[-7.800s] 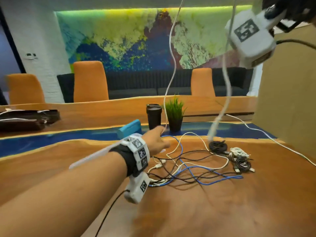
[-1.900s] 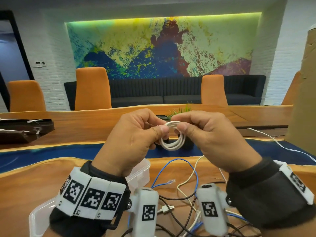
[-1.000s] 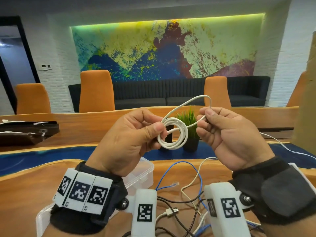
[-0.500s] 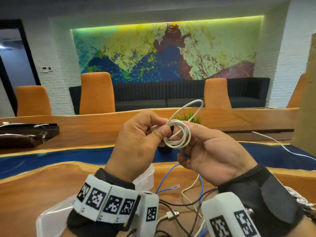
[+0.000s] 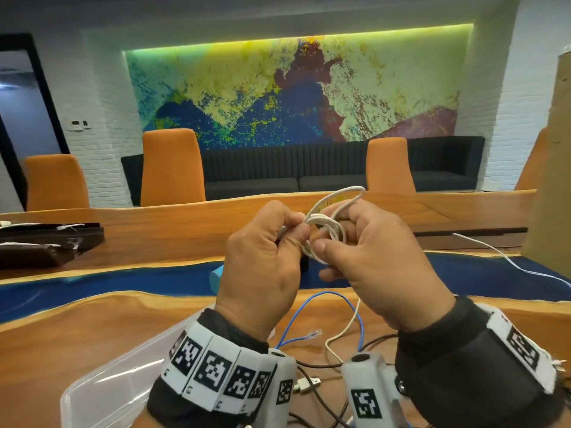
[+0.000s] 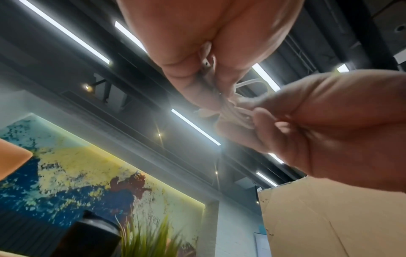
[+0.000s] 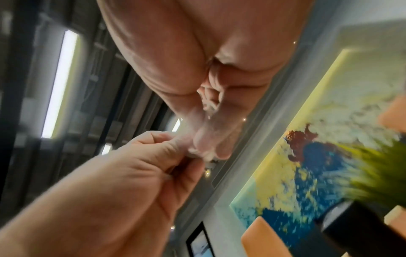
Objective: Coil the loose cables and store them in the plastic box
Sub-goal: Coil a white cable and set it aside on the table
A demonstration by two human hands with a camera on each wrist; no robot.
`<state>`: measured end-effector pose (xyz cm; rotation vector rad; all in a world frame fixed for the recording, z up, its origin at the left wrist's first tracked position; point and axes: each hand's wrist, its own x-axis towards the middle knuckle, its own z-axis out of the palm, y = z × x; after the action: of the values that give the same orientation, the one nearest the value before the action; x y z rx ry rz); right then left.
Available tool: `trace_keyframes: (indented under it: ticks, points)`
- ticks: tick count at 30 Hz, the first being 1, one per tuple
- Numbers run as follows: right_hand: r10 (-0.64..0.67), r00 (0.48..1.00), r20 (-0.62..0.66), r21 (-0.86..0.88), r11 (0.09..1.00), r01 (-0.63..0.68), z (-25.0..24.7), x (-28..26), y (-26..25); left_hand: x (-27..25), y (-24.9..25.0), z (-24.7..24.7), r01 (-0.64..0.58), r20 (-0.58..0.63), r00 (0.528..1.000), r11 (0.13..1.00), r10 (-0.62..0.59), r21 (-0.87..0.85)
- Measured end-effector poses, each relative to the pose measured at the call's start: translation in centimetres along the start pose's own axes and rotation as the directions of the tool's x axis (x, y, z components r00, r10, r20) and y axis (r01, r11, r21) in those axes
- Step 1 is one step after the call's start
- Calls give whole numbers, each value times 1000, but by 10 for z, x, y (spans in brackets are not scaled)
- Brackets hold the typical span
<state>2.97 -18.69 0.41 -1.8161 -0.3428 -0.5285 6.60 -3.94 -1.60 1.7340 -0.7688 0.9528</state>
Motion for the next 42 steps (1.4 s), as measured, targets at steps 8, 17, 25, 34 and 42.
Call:
trace_keyframes:
  ticks: [8, 17, 25, 34, 42]
  points:
    - [-15, 999, -46, -267, 964, 2, -29, 13, 14, 16, -14, -30, 180, -125, 977, 983, -175, 37]
    - [-289, 903, -318, -300, 934, 193, -62, 18, 14, 11, -20, -31, 200, 184, 948, 934, -261, 295]
    - [-463, 827, -319, -376, 863, 338, -51, 9, -3, 8, -20, -29, 198, 108, 948, 821, -299, 536]
    - [-375, 868, -325, -436, 874, 214, -64, 18, 20, 15, -23, -41, 387, 89, 900, 876, -427, 288]
    - [-233, 936, -262, -712, 701, -25, -63, 24, 36, 19, -6, -55, 619, 219, 785, 748, -580, -240]
